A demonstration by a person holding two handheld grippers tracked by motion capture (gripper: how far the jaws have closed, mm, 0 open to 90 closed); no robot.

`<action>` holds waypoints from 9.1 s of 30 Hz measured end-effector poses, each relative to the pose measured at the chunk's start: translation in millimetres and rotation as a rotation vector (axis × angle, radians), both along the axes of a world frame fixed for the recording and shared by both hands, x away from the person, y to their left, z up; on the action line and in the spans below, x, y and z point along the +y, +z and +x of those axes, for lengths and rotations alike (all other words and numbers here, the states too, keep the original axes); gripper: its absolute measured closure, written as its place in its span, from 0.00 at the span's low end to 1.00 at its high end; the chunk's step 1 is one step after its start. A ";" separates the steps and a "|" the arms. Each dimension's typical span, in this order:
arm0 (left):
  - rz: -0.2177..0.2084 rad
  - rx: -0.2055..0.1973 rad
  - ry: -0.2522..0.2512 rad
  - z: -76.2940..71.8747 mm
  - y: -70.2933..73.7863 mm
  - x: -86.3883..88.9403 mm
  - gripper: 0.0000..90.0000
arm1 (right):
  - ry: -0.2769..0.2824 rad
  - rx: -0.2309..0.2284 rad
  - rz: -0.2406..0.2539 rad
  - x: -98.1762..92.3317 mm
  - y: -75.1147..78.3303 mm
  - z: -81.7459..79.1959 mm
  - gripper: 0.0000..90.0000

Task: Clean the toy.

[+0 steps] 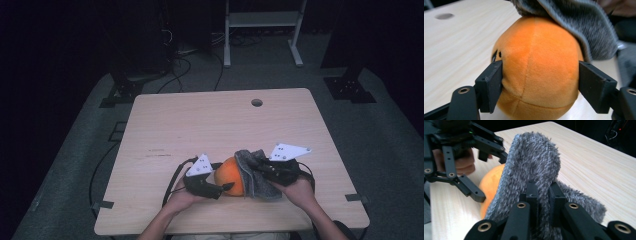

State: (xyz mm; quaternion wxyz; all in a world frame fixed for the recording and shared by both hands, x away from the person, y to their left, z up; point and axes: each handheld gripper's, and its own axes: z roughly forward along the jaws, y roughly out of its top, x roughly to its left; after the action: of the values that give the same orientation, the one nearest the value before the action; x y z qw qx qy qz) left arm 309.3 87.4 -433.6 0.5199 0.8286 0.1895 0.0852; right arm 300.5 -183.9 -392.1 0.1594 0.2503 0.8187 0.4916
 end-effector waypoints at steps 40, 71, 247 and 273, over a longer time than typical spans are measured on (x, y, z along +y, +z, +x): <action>0.109 -0.085 0.012 -2.9 -5.5 6.5 0.39 | 0.024 0.085 0.107 -18.2 -18.0 4.7 0.89; -0.004 0.069 -0.058 17.8 -15.9 1.4 0.25 | -0.004 0.094 0.131 -20.5 -11.3 12.5 0.89; -0.001 -0.019 0.032 2.5 -0.1 3.7 0.32 | 0.054 0.065 0.123 -20.3 -10.8 6.3 0.90; 0.144 -0.159 0.006 -14.4 -2.2 -21.4 0.44 | 0.085 -0.101 -0.036 34.1 23.5 -4.8 0.90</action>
State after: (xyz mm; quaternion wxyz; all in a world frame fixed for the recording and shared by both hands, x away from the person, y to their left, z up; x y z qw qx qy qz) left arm 294.8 66.0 -435.8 0.4720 0.8539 0.1435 0.1659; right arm 295.7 -149.8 -368.6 0.1838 0.1870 0.8284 0.4950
